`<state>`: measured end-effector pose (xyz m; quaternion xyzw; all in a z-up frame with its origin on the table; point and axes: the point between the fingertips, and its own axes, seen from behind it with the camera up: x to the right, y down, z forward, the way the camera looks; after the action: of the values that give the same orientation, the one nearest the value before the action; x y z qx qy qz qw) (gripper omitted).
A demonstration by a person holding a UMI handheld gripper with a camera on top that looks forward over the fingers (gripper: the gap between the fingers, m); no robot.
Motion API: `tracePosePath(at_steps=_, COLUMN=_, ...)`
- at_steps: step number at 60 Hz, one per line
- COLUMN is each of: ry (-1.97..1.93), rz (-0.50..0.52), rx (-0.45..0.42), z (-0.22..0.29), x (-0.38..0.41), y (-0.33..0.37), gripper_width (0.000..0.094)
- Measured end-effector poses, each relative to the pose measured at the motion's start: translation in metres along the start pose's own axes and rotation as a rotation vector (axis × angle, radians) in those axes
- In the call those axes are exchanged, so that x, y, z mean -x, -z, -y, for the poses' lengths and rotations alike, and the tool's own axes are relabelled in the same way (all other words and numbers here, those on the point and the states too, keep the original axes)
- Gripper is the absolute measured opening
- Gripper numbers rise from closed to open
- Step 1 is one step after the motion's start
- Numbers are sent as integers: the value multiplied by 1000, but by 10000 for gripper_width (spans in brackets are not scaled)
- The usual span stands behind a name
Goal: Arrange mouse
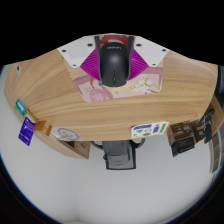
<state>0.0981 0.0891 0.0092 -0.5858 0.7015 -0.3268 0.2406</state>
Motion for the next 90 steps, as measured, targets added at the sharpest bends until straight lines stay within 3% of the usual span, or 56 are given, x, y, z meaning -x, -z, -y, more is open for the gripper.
tracePosePath(at_steps=6, ry=-11, rz=-2, rx=47, z=-26, x=1, y=-13, gripper_width=385)
tracePosePath(at_steps=17, ry=17, rz=0, rx=19, z=-23, x=3, y=-14, gripper_width=434)
tracePosePath(at_steps=21, ry=29, rz=-3, rx=31, z=-24, x=1, y=-14, gripper_width=576)
tracePosePath(at_steps=25, ry=61, rz=-63, rx=24, z=-18, x=-13, y=-10, gripper_width=881)
tracePosePath(at_steps=27, ry=71, rz=-77, rx=23, z=-16, x=-17, y=-5, gripper_width=845)
tracePosePath(at_steps=34, ry=42, rz=-36, rx=3, z=-1, x=-13, y=34, gripper_width=865)
tracePosePath(at_steps=48, ry=24, rz=18, rx=-28, z=4, x=0, y=183, gripper_width=868)
tracePosePath(at_steps=63, ry=66, rz=52, rx=-27, z=-38, x=13, y=319, gripper_width=864)
tracePosePath(at_steps=90, ry=48, rz=21, rx=-13, z=-86, x=14, y=383, gripper_width=868)
